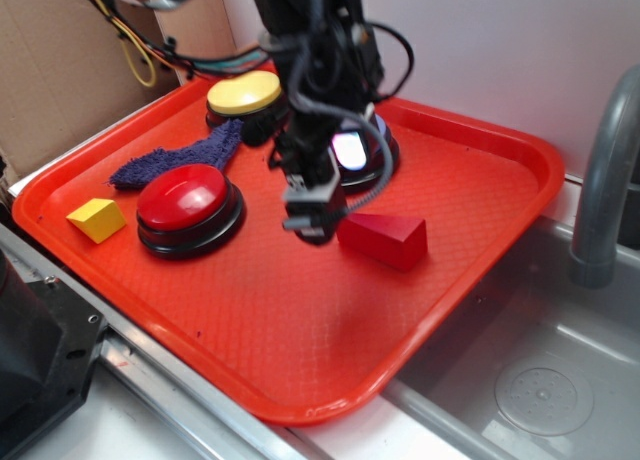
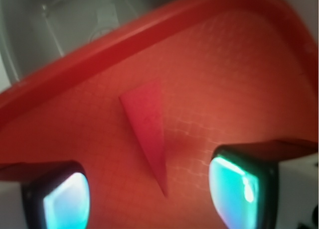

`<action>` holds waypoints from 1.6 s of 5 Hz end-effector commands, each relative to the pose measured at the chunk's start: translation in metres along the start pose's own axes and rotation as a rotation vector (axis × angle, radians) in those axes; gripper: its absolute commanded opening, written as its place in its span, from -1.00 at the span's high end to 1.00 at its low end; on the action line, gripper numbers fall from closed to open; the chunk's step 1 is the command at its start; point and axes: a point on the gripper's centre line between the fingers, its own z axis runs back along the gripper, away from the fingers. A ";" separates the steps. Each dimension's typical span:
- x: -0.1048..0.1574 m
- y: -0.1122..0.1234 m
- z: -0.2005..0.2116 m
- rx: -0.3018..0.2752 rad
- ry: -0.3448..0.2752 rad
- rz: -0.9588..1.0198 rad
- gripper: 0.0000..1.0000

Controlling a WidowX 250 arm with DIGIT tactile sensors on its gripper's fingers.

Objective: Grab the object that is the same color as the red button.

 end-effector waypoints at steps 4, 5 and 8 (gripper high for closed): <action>0.023 -0.008 -0.033 0.043 0.039 -0.081 1.00; 0.019 -0.006 -0.017 0.066 0.023 0.024 1.00; -0.031 0.002 0.080 0.055 0.108 0.610 1.00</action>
